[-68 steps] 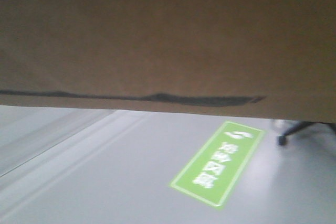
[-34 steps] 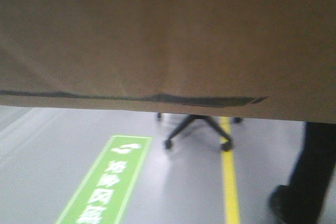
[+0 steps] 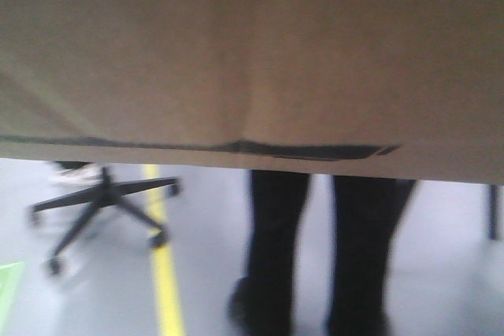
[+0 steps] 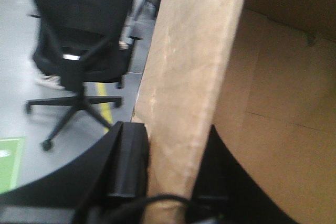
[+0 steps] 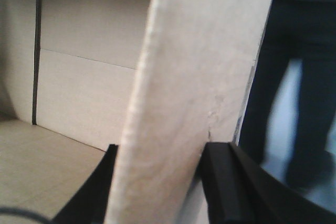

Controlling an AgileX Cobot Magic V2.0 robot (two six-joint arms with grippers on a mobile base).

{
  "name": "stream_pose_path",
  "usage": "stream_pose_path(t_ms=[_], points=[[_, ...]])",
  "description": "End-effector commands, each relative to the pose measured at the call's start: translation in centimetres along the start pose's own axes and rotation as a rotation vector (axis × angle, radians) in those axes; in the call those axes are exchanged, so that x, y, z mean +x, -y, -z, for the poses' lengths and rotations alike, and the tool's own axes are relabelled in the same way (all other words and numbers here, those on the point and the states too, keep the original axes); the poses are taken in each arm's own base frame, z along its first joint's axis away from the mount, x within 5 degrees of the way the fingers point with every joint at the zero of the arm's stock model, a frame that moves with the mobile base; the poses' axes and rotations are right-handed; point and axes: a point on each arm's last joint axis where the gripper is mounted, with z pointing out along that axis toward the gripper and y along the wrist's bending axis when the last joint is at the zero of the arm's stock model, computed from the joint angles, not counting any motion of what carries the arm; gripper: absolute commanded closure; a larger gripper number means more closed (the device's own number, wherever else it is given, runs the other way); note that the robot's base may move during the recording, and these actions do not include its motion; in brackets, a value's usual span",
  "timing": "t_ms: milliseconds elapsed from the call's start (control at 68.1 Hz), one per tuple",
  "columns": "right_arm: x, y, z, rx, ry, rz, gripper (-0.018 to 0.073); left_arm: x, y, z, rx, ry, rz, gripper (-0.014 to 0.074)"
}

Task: Grab box from left shelf to table start
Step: 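Carry the box with both grippers while driving to the white table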

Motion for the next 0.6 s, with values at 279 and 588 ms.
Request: stream_pose_path(t_ms=[279, 588], points=[[-2.38, -0.32, 0.32, -0.012, 0.185, -0.002, 0.0501, -1.85, 1.31, 0.52, 0.165, 0.12, -0.001, 0.0695], [-2.38, -0.32, 0.32, -0.012, 0.185, -0.002, 0.0501, -1.85, 1.31, 0.52, 0.165, 0.12, -0.001, 0.0695]])
